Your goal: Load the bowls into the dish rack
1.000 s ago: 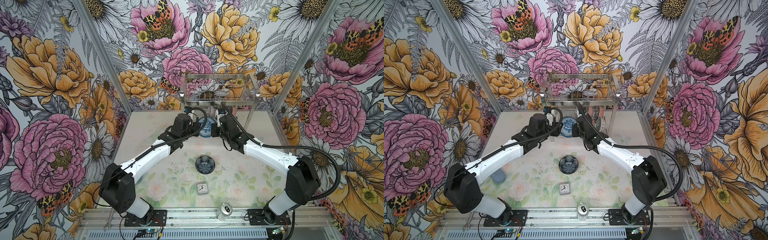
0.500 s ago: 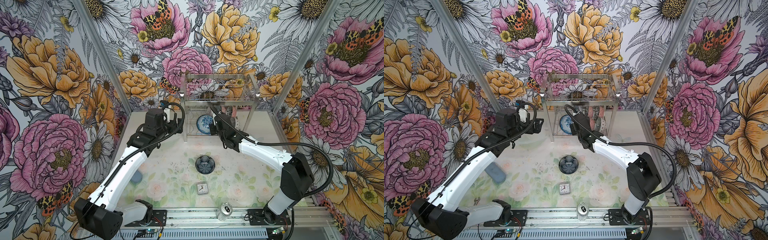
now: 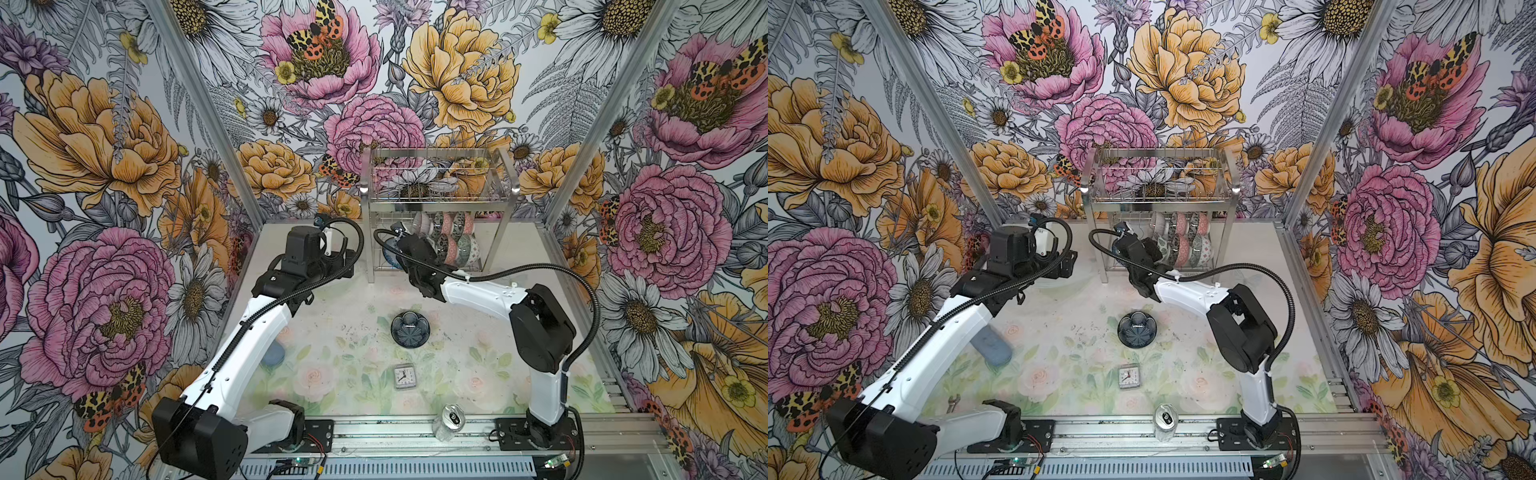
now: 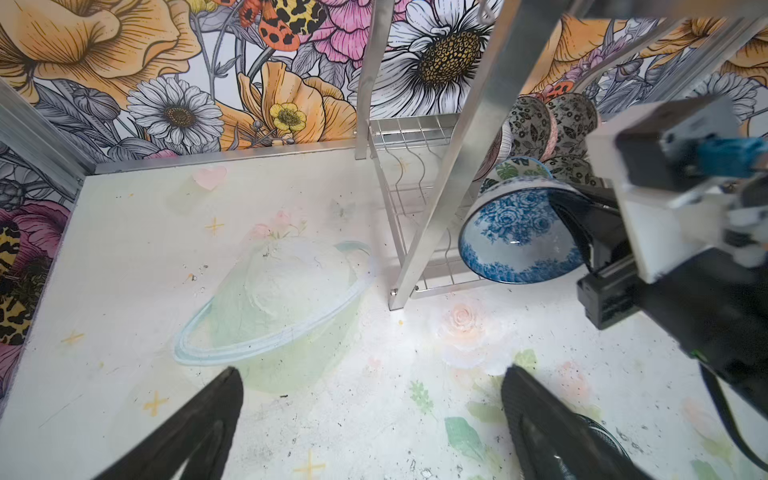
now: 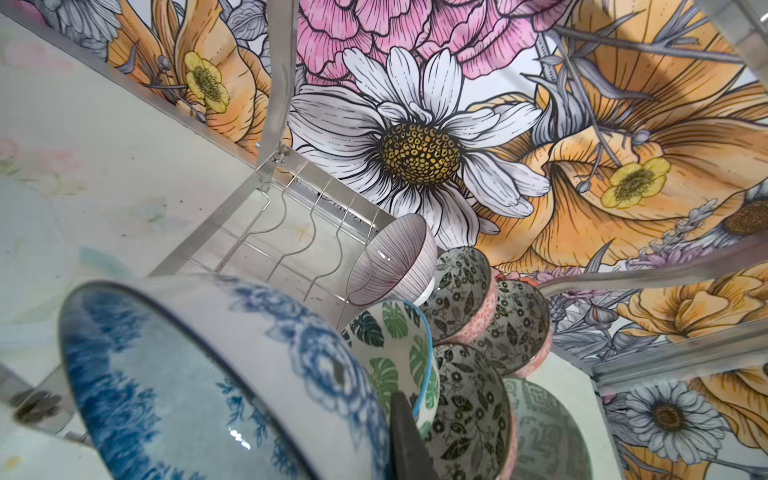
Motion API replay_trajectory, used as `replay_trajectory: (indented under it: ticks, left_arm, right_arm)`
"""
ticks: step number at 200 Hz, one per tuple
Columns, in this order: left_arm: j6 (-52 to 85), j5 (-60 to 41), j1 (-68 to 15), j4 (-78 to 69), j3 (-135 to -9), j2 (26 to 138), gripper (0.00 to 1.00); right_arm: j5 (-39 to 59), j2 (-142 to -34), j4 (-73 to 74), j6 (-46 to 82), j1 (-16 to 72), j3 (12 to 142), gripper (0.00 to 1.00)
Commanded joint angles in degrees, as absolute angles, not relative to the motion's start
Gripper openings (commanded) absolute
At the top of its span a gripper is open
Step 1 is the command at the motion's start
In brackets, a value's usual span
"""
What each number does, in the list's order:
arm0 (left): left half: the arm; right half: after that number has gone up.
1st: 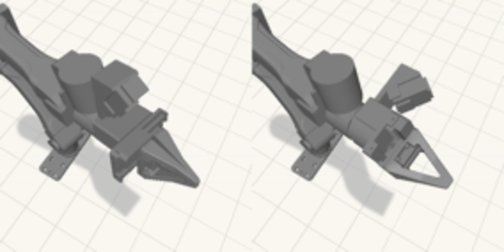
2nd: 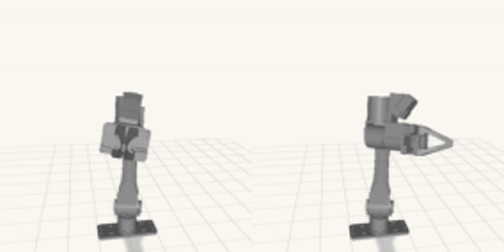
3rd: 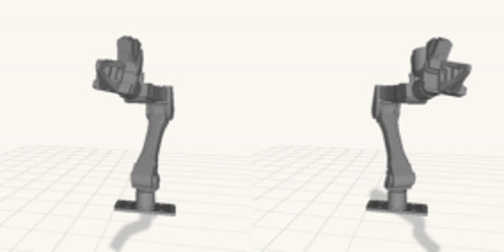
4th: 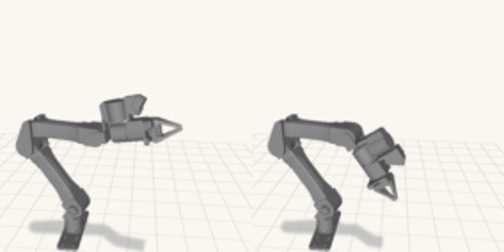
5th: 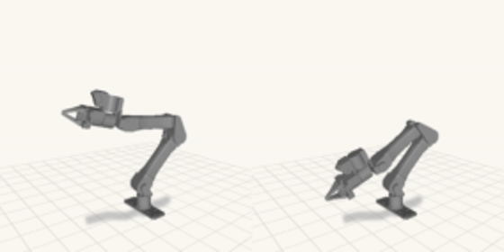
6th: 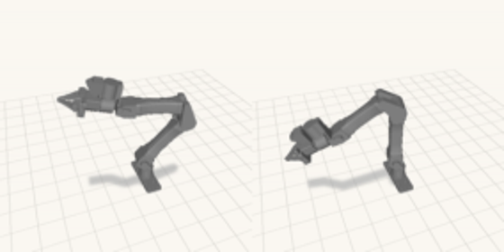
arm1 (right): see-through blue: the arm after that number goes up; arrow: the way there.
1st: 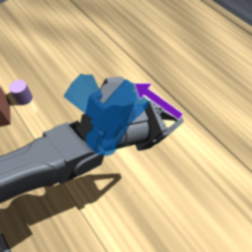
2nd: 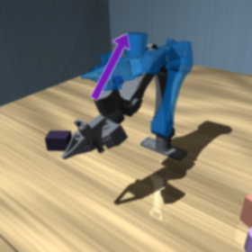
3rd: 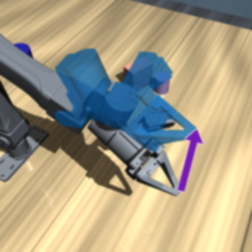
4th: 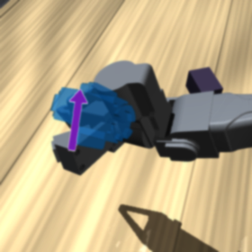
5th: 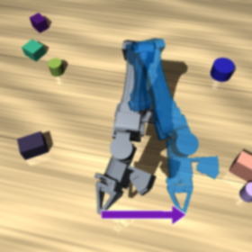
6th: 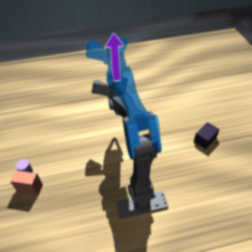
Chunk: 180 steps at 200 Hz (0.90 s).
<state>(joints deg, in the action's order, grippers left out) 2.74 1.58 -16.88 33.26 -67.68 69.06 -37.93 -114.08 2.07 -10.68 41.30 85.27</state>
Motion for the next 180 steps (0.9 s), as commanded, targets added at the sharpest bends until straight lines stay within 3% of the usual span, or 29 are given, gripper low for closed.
replay_trajectory:
  ticks: [1, 56, 180]
  left_arm:
    - [1.8, 0.1, -16.3, 32.6, -67.3, 67.5, 0.99]
    - [2.0, -0.2, -16.1, 32.4, -67.1, 67.2, 0.99]
    - [2.0, -0.3, -16.1, 32.5, -67.0, 67.5, 0.99]
  right_arm:
    - [-42.5, -116.4, 10.6, -15.7, 41.3, 90.3, 0.0]
    - [-49.4, -126.8, 11.9, -16.4, 39.7, 101.5, 0.0]
    - [-49.1, -147.2, 10.0, -19.5, 36.1, 127.6, 0.0]
